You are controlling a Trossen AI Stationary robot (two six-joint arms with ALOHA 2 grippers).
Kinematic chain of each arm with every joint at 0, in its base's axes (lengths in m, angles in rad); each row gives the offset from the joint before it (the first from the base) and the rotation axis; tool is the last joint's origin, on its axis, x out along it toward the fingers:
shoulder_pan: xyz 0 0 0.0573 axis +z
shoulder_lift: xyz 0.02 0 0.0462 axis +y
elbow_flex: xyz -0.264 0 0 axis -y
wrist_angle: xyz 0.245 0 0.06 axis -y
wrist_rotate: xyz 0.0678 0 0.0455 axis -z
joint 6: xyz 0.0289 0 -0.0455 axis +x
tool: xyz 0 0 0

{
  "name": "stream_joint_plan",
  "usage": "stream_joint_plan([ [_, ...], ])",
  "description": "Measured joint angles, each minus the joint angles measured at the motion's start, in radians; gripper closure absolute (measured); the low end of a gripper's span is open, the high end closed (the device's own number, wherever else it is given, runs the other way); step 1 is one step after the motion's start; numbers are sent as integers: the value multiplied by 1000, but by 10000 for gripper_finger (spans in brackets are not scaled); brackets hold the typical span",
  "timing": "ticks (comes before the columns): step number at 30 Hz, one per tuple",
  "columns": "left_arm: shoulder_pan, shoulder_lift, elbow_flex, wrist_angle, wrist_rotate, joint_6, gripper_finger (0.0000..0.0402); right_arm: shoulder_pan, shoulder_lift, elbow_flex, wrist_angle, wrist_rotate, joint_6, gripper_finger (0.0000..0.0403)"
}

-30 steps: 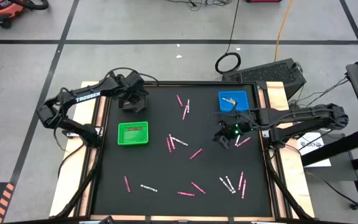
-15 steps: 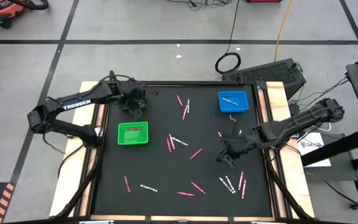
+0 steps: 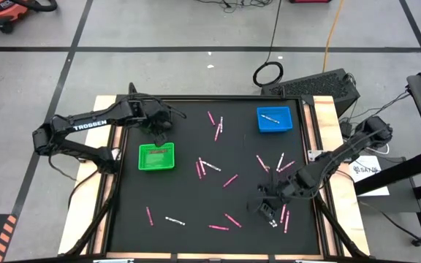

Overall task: Sort crayons
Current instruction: Put the white crayon into the blue bin

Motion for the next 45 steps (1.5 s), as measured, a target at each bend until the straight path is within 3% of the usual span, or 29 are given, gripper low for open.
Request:
stream_joint_plan([
  [17,0,0,0,1,0,1,310,74,203,0,75,-2,99,282],
  [45,0,0,-1,21,0,2,310,81,221,0,49,33,130,282],
])
